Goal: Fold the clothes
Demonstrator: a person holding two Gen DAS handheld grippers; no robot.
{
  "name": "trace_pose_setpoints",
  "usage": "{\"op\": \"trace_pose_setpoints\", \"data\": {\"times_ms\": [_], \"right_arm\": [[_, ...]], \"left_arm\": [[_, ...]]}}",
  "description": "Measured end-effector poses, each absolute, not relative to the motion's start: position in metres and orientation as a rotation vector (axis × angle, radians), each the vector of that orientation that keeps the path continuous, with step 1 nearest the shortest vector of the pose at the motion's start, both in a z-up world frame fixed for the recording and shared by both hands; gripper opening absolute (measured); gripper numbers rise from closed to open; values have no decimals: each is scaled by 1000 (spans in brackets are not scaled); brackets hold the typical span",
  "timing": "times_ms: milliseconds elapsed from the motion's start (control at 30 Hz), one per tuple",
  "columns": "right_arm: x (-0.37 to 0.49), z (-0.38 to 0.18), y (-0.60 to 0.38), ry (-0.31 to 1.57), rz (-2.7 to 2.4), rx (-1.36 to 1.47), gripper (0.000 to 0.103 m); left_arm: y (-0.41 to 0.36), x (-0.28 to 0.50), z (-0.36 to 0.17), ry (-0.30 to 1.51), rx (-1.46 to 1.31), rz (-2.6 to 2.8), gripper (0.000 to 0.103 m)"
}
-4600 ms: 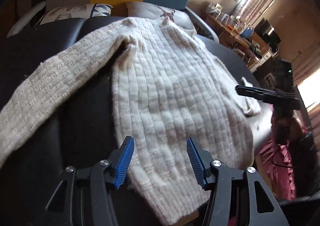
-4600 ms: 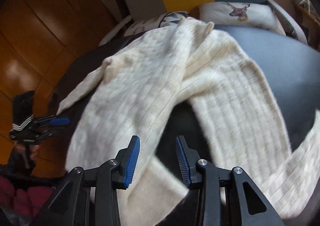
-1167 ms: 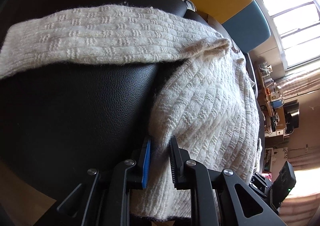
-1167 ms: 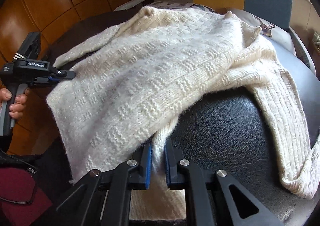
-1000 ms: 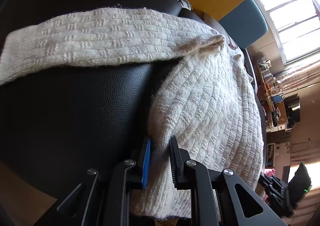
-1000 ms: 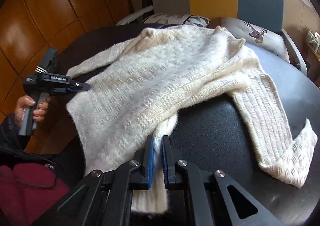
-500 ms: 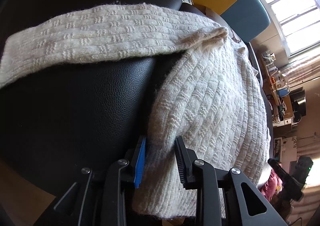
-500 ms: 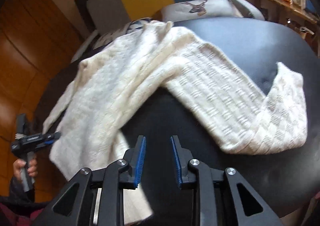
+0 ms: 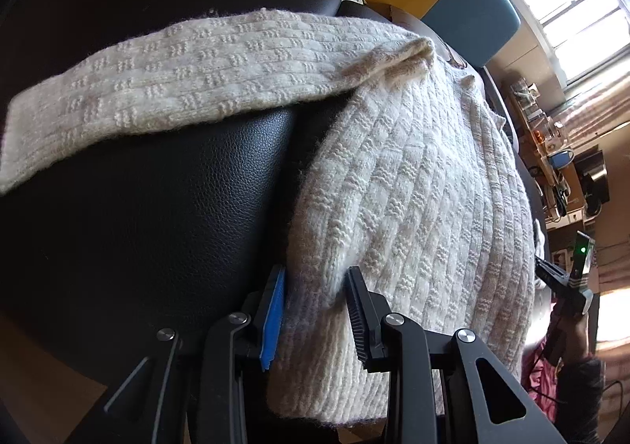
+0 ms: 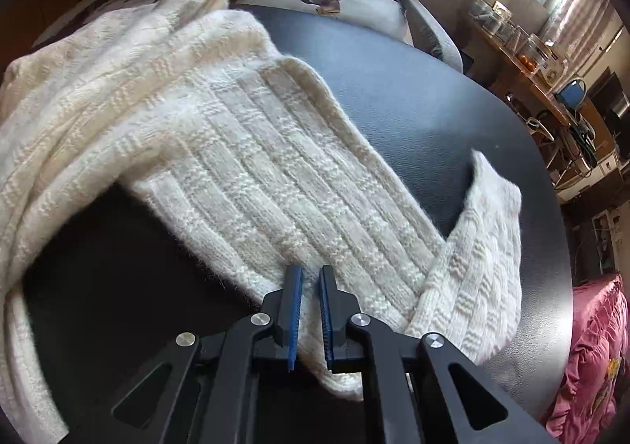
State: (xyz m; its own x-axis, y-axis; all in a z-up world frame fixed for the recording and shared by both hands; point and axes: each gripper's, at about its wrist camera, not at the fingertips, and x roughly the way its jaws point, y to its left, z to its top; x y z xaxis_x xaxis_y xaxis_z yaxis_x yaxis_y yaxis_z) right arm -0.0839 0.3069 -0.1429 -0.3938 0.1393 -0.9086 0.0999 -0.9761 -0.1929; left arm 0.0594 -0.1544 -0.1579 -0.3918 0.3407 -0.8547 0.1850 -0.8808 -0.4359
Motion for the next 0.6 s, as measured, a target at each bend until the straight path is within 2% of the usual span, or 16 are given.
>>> {"op": "trace_pose_setpoints", "data": {"times_ms": [67,133,200,233,300,400,467,600], "right_arm": [[-90,-143,323,-273,2571,-1724,10],[-92,-138,337,-123,2603,-1731,11],[-80,-124,347,170,2709,-1723,15],[-71,-117,347,378,2813,-1736,16],[-59,-114,340,740,2921,-1829,26],[-52,-128,323,1070,2915,-1934,26],[-57,-140,313,1202,2875,-1949,26],[-69,-162,291,1303,2763,-1916,28]], "left_arm": [[-152,61,-157,-704,-1675,2440,31],[-151,62,-156,-694,-1673,2437,31],[-150,64,-154,-688,-1668,2443,31],[-151,65,-153,-682,-1665,2450,31],[-152,67,-149,-682,-1655,2461,31],[-153,70,-141,-691,-1633,2480,31],[-151,72,-129,-664,-1583,2522,31],[-135,72,-104,-560,-1447,2554,31]]}}
